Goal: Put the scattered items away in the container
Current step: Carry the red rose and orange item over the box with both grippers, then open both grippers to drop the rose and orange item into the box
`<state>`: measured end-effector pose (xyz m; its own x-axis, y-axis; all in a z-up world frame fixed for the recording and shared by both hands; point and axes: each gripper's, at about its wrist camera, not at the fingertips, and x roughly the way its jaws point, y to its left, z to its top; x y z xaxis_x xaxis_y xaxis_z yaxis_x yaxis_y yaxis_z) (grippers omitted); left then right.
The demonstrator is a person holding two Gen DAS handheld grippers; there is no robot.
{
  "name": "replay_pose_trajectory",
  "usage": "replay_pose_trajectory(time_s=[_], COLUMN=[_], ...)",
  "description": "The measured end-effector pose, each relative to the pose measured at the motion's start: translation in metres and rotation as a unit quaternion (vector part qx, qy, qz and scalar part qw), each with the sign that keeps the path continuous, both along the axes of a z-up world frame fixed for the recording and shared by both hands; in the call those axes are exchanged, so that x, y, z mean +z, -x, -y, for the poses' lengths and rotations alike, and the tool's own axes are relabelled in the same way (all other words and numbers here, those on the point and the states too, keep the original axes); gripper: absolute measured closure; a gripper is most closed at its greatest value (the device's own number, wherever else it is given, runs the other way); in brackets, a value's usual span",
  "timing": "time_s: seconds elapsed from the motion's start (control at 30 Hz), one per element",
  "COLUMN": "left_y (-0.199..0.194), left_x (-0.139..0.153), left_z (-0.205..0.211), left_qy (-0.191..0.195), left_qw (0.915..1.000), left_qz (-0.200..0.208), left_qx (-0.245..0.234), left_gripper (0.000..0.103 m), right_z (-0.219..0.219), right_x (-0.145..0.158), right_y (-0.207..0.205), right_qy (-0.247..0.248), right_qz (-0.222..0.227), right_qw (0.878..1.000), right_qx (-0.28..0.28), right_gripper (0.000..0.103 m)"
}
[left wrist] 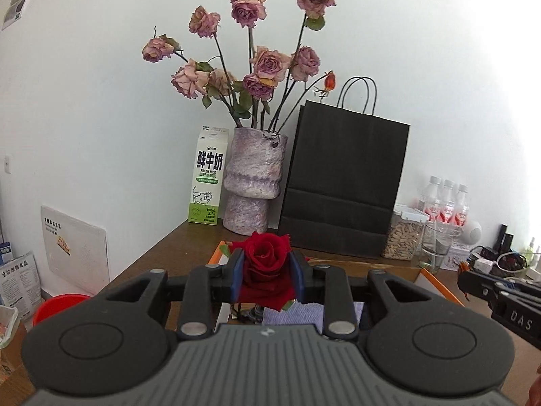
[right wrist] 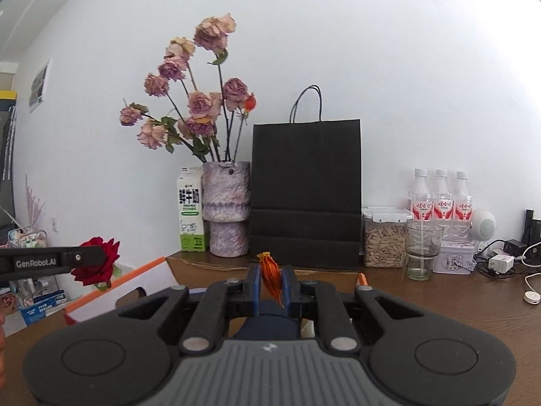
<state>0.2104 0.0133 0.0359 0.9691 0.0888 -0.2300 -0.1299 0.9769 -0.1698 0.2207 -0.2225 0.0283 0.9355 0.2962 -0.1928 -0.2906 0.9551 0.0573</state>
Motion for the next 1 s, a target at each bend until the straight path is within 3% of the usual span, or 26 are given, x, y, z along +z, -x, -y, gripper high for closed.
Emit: replay_pose_trajectory(time_s=[0.2, 0.63, 0.83, 0.87, 0.9, 0.93, 1.0], left_y=[-0.024, -0.024, -0.019, -0.017, -0.014, -0.011, -0.004], left_x=[-0.020, -0.034, -0.032, -0.031, -0.029, -0.028, -0.027], left_z=[-0.011, 0.001, 0.003, 0.004, 0.005, 0.007, 0.011], left_qy=[-0.004, -0.040, -0.042, -0.043, -0.044, -0.048, -0.059], left_qw=[0.9996, 0.9977, 0.9980, 0.9982, 0.9985, 0.9986, 0.9982], left_qz=[-0.028, -0.053, -0.044, -0.038, -0.029, -0.019, 0.007], left_qx=[-0.006, -0.014, -0.015, -0.016, -0.012, -0.006, 0.004], left_gripper=[0.074, 0.074, 0.063, 0.048, 0.017, 0.003, 0.000], right_z=[0.011, 0.003, 0.004, 0.004, 0.004, 0.003, 0.000], right_x=[-0.026, -0.035, -0.035, -0.034, -0.033, -0.033, -0.032], right_y=[-0.025, -0.016, -0.014, -0.013, -0.012, -0.010, -0.005], right_qy=[-0.013, 0.005, -0.003, -0.006, -0.007, -0.008, 0.000], right_qz=[-0.053, -0.059, -0.066, -0.066, -0.067, -0.066, -0.052], right_qw=[0.998, 0.998, 0.998, 0.998, 0.998, 0.998, 0.999], right_qx=[-0.010, -0.001, 0.001, 0.003, 0.006, 0.005, -0.005], right_gripper=[0.091, 0.091, 0.088, 0.085, 0.068, 0.037, 0.000])
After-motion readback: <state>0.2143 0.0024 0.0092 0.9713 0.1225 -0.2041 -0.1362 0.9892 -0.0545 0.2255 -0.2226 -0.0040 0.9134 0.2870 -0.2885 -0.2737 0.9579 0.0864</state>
